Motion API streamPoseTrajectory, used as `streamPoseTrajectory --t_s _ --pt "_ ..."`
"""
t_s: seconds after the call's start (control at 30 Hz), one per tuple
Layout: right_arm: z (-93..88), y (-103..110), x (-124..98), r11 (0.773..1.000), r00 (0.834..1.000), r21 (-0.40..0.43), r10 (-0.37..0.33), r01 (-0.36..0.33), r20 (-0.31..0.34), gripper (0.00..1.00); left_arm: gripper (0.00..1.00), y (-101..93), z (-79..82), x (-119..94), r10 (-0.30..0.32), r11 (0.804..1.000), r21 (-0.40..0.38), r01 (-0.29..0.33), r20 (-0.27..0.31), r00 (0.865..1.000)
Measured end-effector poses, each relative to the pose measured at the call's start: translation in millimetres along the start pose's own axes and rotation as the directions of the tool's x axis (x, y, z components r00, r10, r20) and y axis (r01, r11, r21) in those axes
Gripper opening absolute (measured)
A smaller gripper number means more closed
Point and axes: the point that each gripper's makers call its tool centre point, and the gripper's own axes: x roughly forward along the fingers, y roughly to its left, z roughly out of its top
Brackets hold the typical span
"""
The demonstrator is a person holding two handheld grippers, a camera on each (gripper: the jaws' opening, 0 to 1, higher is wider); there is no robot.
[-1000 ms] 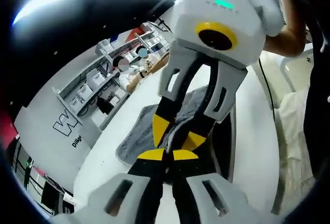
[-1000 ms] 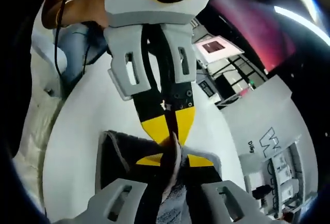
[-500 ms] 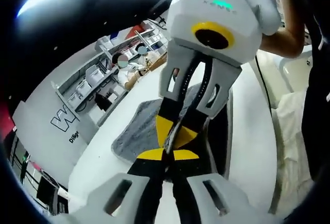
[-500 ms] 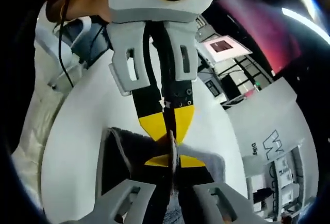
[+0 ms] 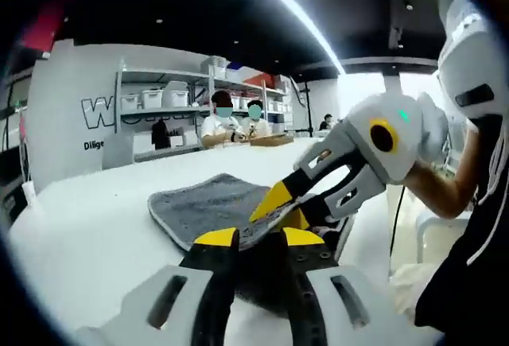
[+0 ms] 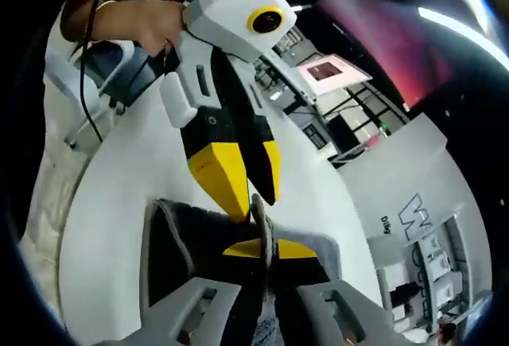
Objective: Open the folded towel by lifting each exposed corner and separating the folded layers until the towel lies flat within the target outline without major curled edges
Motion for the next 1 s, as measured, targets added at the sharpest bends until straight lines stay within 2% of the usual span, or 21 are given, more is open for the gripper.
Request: streamPoseTrajectory --t_s 0.1,0.17,0.3,0.4,0.47,0.53,0.63,0.7,0.77,0.8,0.9,0.97,1.0 --pt "0.3 -2.5 -0.7 1.0 1.0 0.008 -0.011 0.011 0.003 0.0 0.26 -7.0 -2.3 2.2 -0.035 0.997 -0.069 0.037 0.024 0.999" --pt "-0.7 -3.8 -1.9 1.0 1.0 0.011 -0.019 0.019 0.003 0.0 0.27 -10.8 -6.9 4.1 -0.05 0.992 -0.119 0.052 0.02 0.999" --pt "-2.3 -7.3 -6.1 0.999 0.999 0.028 -0.034 0.034 0.006 0.0 0.28 -9.2 -9.4 6.1 -0.047 0.982 -0.18 0.053 0.034 0.998" --pt "-2.3 -7.4 -8.4 0.999 0.999 0.039 -0.035 0.035 0.007 0.0 0.34 -6.9 -5.9 5.7 -0.057 0.945 -0.319 0.077 0.069 0.996" --pt "-1.6 -7.6 -9.1 0.998 0.999 0.044 -0.04 0.039 0.01 0.0 0.38 -1.5 -5.3 5.3 -0.05 0.922 -0.38 0.078 0.083 0.995" --pt "-0.5 -7.4 -9.3 0.998 0.999 0.047 -0.042 0.042 0.013 0.0 0.39 3.6 -7.1 5.5 -0.04 0.907 -0.416 0.071 0.085 0.996" --pt "1.1 -6.8 -9.5 0.998 0.999 0.051 -0.046 0.045 0.017 0.0 0.37 3.3 -13.6 7.6 -0.048 0.901 -0.427 0.072 0.067 0.997" --pt "1.2 -7.7 -10.6 0.997 0.998 0.059 -0.054 0.053 0.018 0.0 0.39 1.8 -19.7 9.7 -0.053 0.892 -0.447 0.068 0.048 0.997" --pt "1.3 -9.4 -13.1 0.996 0.998 0.066 -0.062 0.061 0.021 0.0 0.43 1.5 -26.2 11.5 -0.047 0.87 -0.491 0.052 0.023 0.999" --pt "1.1 -10.5 -14.5 0.996 0.998 0.067 -0.067 0.065 0.02 0.0 0.46 0.7 -26.1 12.8 -0.05 0.856 -0.513 0.06 0.034 0.998" --pt "1.3 -12.1 -17.2 0.995 0.997 0.066 -0.076 0.075 0.021 0.0 0.51 -4.2 -19.0 14.2 -0.083 0.799 -0.589 0.122 0.094 0.992" --pt "1.5 -12.1 -18.3 0.995 0.997 0.067 -0.078 0.076 0.023 0.0 0.5 -3.4 -14.7 14.5 -0.091 0.774 -0.616 0.147 0.121 0.988" --pt "1.6 -12.4 -18.8 0.995 0.996 0.068 -0.081 0.079 0.024 0.0 0.5 -2.4 -14.0 14.5 -0.093 0.775 -0.614 0.151 0.125 0.988"
